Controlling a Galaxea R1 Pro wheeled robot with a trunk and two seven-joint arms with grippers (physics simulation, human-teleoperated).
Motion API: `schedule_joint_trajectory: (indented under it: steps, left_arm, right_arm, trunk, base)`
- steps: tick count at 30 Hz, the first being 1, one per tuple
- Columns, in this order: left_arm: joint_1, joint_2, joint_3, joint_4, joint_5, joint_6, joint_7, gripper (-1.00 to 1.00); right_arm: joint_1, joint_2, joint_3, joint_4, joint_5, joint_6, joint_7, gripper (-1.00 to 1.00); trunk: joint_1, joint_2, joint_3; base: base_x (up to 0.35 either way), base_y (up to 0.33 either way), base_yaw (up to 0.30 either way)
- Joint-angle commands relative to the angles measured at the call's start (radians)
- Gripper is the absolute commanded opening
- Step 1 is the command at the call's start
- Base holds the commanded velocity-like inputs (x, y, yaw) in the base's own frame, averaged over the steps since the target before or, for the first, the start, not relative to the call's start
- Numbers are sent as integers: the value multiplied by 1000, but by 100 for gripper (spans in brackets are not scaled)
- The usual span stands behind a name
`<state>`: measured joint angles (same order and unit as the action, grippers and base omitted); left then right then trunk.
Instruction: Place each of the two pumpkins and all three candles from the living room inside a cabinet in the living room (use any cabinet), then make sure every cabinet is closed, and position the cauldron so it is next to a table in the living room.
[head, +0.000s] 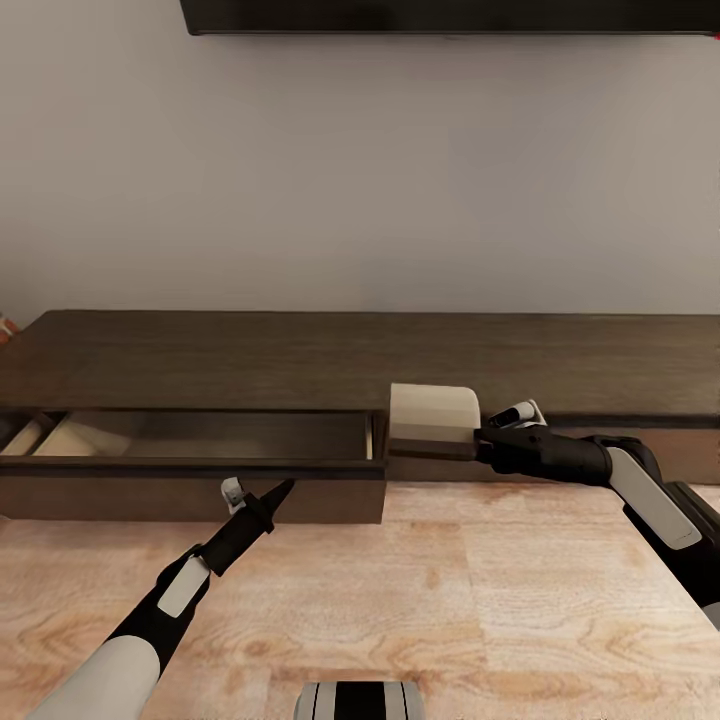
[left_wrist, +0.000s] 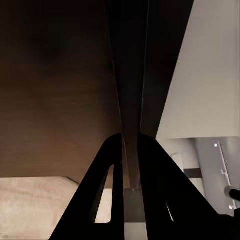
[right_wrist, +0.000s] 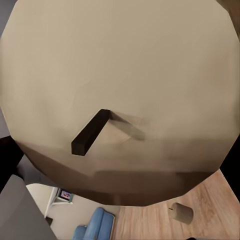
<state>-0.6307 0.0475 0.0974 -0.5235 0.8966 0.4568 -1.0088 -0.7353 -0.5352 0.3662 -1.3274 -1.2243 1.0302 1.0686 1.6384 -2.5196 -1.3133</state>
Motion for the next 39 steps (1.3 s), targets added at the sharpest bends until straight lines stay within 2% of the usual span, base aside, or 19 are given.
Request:
schedule_joint_trajectory:
  steps: [1, 14, 39]
  left_arm:
    - [0, 0, -5, 41, -13, -6, 1, -100]
    - [0, 0, -5, 40, -14, -7, 1, -100]
    - [0, -1, -5, 36, -15, -7, 30, -100]
  right_arm:
    - [-1, -1, 2, 1, -3, 4, 6, -100]
    - [-1, -1, 2, 1, -3, 3, 14, -100]
    - [-1, 0, 2, 1, -2, 3, 14, -100]
  trunk:
    - [0, 0, -1]
    - [0, 0, -1]
    - [0, 0, -1]
  base:
    - [-45, 0, 0]
    - [-11, 0, 0]
    - [-174, 0, 0]
